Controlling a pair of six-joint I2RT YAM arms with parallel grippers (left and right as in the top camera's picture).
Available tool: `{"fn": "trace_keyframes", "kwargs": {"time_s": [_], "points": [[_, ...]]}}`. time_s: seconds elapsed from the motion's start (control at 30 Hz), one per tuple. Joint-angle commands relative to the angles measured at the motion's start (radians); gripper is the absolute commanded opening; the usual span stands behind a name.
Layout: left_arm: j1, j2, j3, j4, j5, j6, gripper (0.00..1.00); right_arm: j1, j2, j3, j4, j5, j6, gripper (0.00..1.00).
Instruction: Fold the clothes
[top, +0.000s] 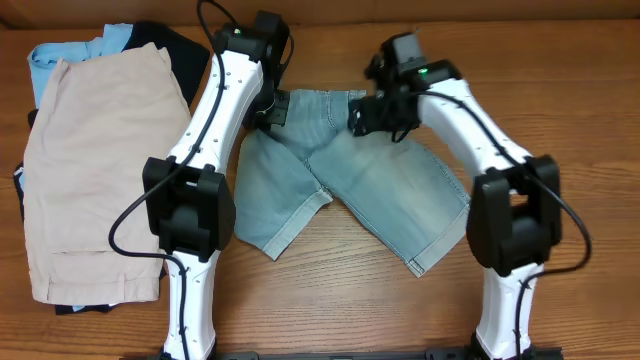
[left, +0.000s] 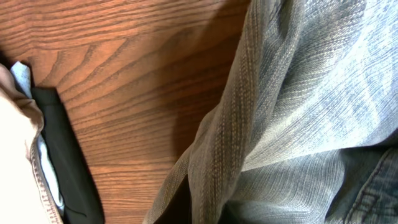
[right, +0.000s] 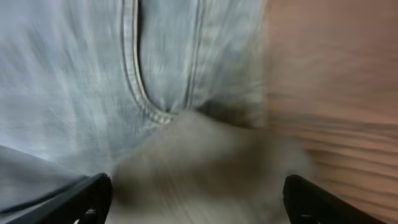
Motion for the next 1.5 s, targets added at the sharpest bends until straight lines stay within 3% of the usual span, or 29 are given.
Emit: {"fn": "trace_keyframes", "kwargs": {"time_s": [0.0, 0.03, 0.07, 0.1, 0.27, 0.47, 0.63, 0.87, 1.1, 1.17, 1.23, 1.3, 1.4, 1.47], "points": [[0.013, -0.023, 0.014, 0.002, -0.020, -0.022, 0.04, -0.007, 0.052, 0.004, -0.014, 0.036, -0.025, 0.75], [0.018, -0.023, 0.014, 0.002, -0.020, -0.022, 0.04, -0.011, 0.054, 0.004, -0.021, 0.037, -0.025, 0.55], [0.023, -0.023, 0.014, 0.003, -0.020, -0.022, 0.04, -0.016, 0.054, 0.004, -0.027, 0.039, -0.025, 0.27], [0.029, -0.023, 0.014, 0.005, -0.020, -0.022, 0.04, -0.025, 0.053, 0.005, -0.035, 0.044, -0.024, 0.07], [0.080, -0.027, 0.036, -0.019, -0.024, -0.018, 0.04, -0.084, -0.012, 0.008, -0.118, 0.042, 0.010, 0.04], [0.133, -0.044, 0.081, -0.200, 0.040, -0.014, 0.04, -0.134, -0.156, 0.007, -0.298, 0.006, 0.073, 0.04], [0.127, -0.044, -0.011, -0.228, 0.063, -0.010, 0.04, -0.112, -0.154, -0.049, -0.401, -0.010, 0.096, 0.11], [0.118, -0.044, -0.276, -0.114, 0.062, -0.011, 0.04, -0.107, -0.154, -0.289, -0.261, -0.006, 0.222, 0.17], [0.120, -0.044, -0.429, -0.049, 0.062, -0.023, 0.07, -0.145, -0.157, -0.334, -0.180, -0.007, 0.219, 0.17], [0.122, -0.044, -0.429, -0.031, 0.062, -0.026, 0.13, -0.145, -0.163, -0.310, -0.135, -0.010, 0.183, 0.23], [0.126, -0.044, -0.407, -0.024, 0.067, -0.032, 0.31, -0.145, -0.170, -0.265, -0.107, -0.010, 0.146, 0.35], [0.130, -0.044, -0.372, -0.027, 0.079, -0.032, 0.49, -0.142, -0.175, -0.204, -0.086, -0.011, 0.108, 0.54], [0.132, -0.044, -0.282, -0.026, 0.080, -0.027, 0.66, -0.122, -0.175, -0.135, -0.008, -0.010, 0.053, 0.79], [0.131, -0.044, -0.234, -0.002, 0.082, 0.006, 0.71, -0.111, -0.174, -0.135, 0.038, -0.010, 0.048, 0.83]]}}
